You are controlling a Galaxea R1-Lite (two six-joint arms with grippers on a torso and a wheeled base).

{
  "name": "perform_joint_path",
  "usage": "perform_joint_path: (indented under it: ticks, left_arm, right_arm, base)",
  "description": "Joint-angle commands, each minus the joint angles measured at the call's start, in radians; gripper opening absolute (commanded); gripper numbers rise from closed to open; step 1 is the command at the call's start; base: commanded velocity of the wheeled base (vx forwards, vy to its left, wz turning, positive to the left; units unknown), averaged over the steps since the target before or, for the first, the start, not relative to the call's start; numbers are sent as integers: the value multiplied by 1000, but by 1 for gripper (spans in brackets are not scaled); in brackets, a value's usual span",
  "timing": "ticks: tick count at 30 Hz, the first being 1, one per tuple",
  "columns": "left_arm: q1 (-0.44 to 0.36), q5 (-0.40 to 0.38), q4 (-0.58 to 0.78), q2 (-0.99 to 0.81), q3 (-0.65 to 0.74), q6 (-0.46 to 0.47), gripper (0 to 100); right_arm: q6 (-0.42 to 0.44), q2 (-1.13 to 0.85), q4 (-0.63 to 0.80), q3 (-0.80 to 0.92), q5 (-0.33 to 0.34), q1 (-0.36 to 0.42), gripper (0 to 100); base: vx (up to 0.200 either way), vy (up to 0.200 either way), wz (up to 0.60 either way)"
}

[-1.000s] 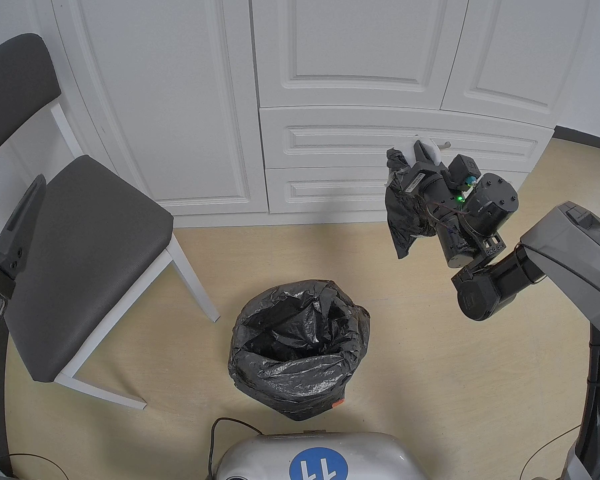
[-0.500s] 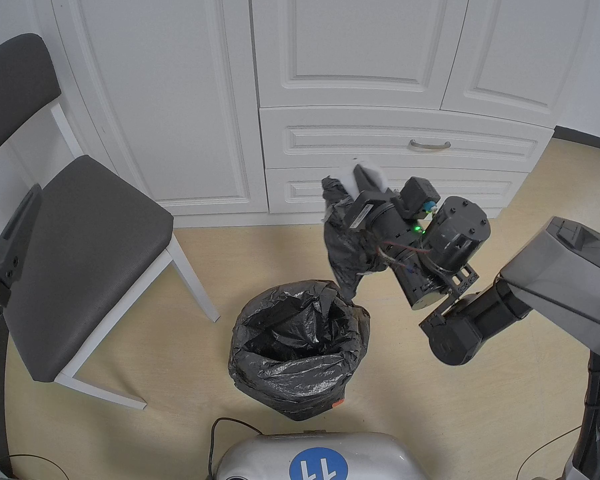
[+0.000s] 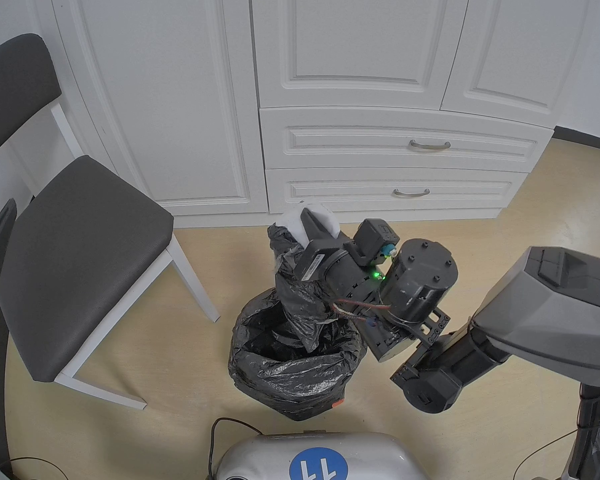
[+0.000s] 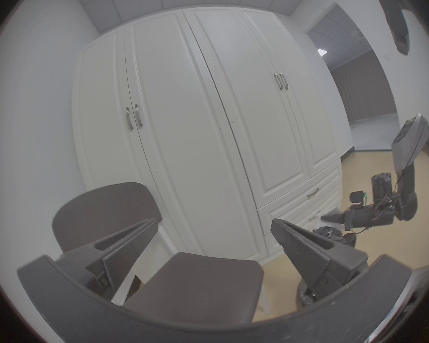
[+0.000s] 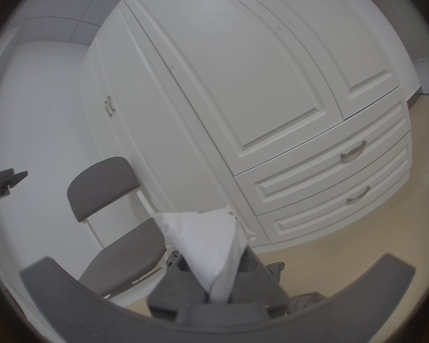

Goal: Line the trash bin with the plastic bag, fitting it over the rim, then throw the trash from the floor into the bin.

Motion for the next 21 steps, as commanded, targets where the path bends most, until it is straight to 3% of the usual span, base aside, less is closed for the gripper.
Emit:
perform_joint_path:
  ticks: [1, 5, 13, 21]
  left_arm:
    - [49, 1, 2, -31, 5, 35, 100]
    - [92, 4, 4, -31, 2, 45, 100]
    - [184, 4, 56, -28, -11, 44, 100]
    - [184, 2, 80, -24, -26, 18, 100]
  right_arm:
    - [2, 62, -18, -13, -2, 24, 0]
    - [3, 145, -18, -85, -6, 18, 0]
    - [-7, 403, -18, -365, -122, -5, 0]
    - [-146, 551, -18, -579, -194, -21, 0]
  base:
    - [0, 0, 0]
    - [0, 0, 0]
    - [0, 0, 0]
    - [0, 0, 0]
